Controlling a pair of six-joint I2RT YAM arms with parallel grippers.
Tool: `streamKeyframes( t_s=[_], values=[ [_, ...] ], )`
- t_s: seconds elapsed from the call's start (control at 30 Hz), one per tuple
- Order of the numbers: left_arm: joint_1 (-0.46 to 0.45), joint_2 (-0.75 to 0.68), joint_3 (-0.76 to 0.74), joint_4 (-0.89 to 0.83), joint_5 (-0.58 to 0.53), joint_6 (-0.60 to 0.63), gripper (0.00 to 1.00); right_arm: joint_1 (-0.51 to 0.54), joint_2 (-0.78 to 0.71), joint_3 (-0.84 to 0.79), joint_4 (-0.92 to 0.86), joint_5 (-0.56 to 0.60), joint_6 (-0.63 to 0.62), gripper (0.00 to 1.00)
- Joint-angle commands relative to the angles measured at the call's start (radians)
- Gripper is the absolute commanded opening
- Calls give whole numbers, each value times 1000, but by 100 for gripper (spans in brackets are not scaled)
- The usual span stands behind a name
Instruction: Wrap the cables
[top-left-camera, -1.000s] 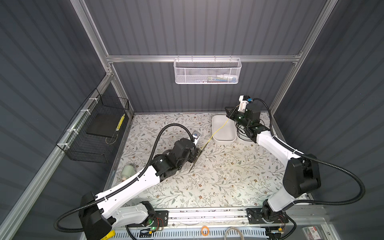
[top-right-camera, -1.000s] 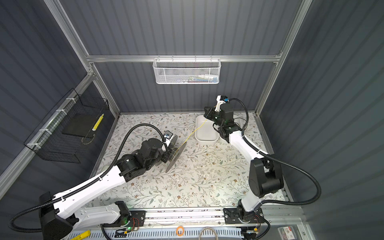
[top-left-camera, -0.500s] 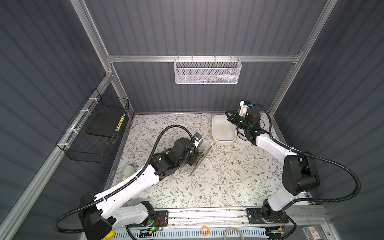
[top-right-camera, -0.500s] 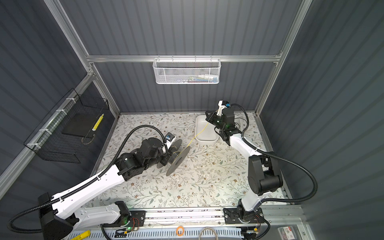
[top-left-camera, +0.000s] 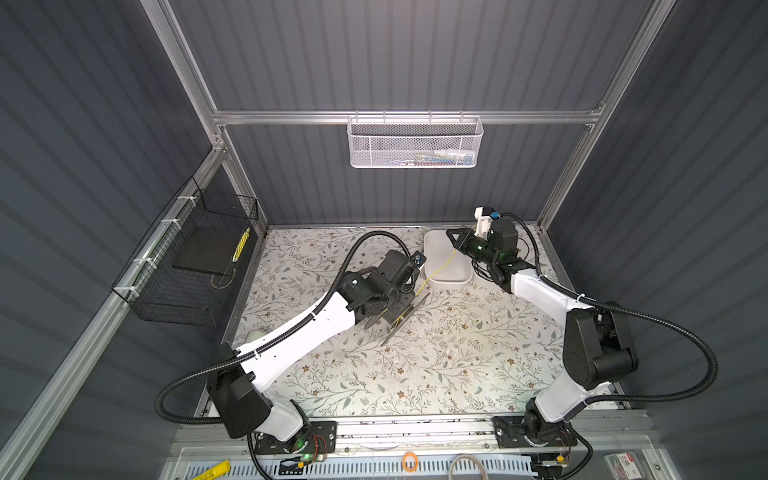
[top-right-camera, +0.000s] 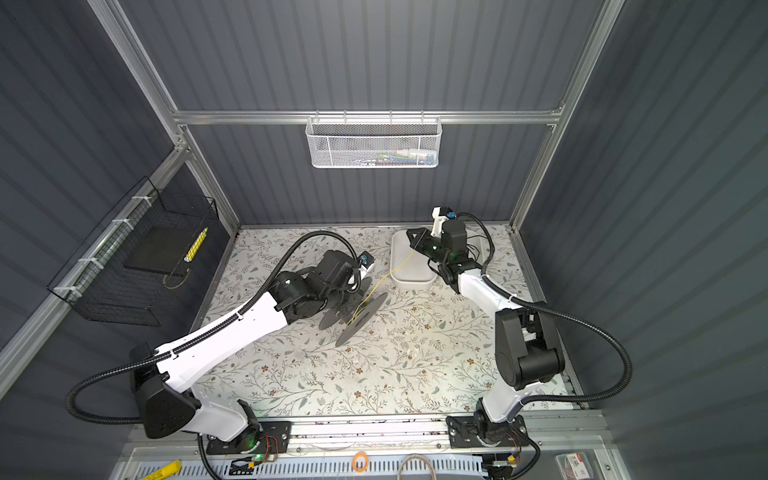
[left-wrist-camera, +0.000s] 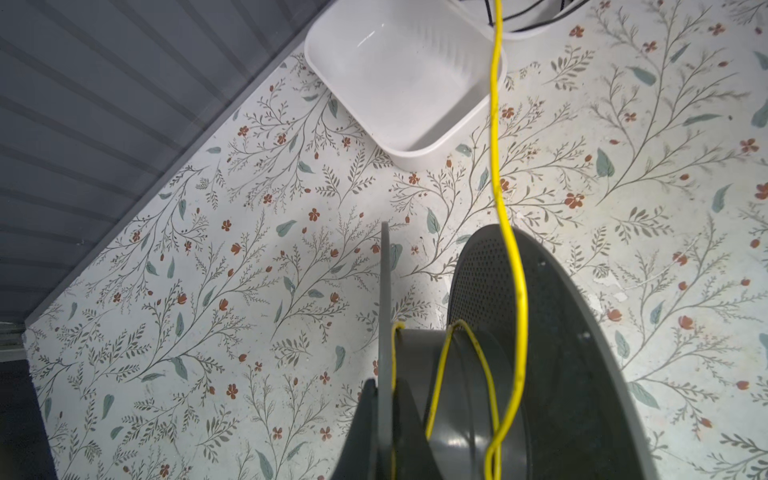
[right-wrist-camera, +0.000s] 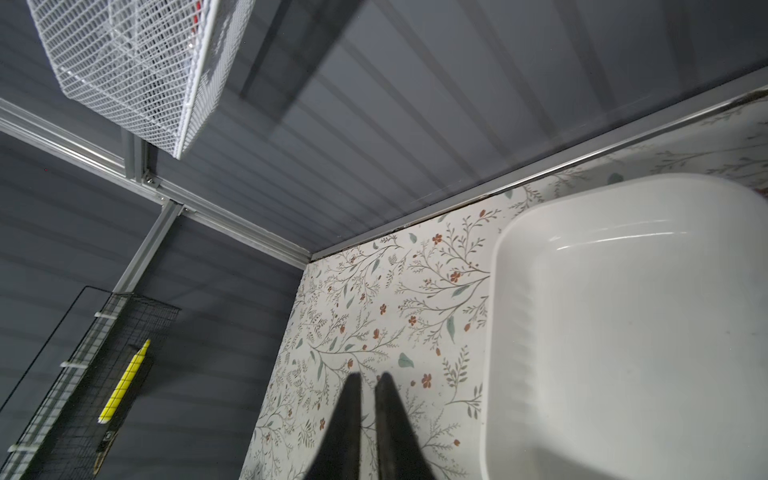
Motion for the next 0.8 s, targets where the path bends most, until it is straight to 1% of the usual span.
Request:
streamKeyframes(
  t_s=[0.0,0.03,0.13,0.17,0.27,0.33,0.47,0.53,0.63,0.77],
  values=[
    [0,44,117,-39,-39,14,0,-4,16,-4,-47,-29,3,19],
    [1,77,152,-63,-40,17,0,-6,11,-7,-46,-34,7,22],
    [0,162,227,-125,-48,26,0,-6,-4,6,-40,-75,17,24],
    [-1,186,246,-139,-58,31,0,-6,-8,12,-44,-87,23,26],
    [8,257,302,-179,-58,37,0,-10,-24,21,-45,-109,40,40],
    [13,305,344,-217,-57,40,0,-14,-35,27,-45,-120,54,47],
    [40,392,448,-329,-6,43,0,-24,-60,35,-105,-100,49,56],
    [52,413,477,-355,-2,44,0,-35,-75,23,-140,-102,50,60],
    [73,413,487,-351,29,48,0,-57,-102,-35,-149,-87,59,66],
    [88,409,488,-342,67,42,0,-120,-109,-91,-129,-134,103,70]
  ],
)
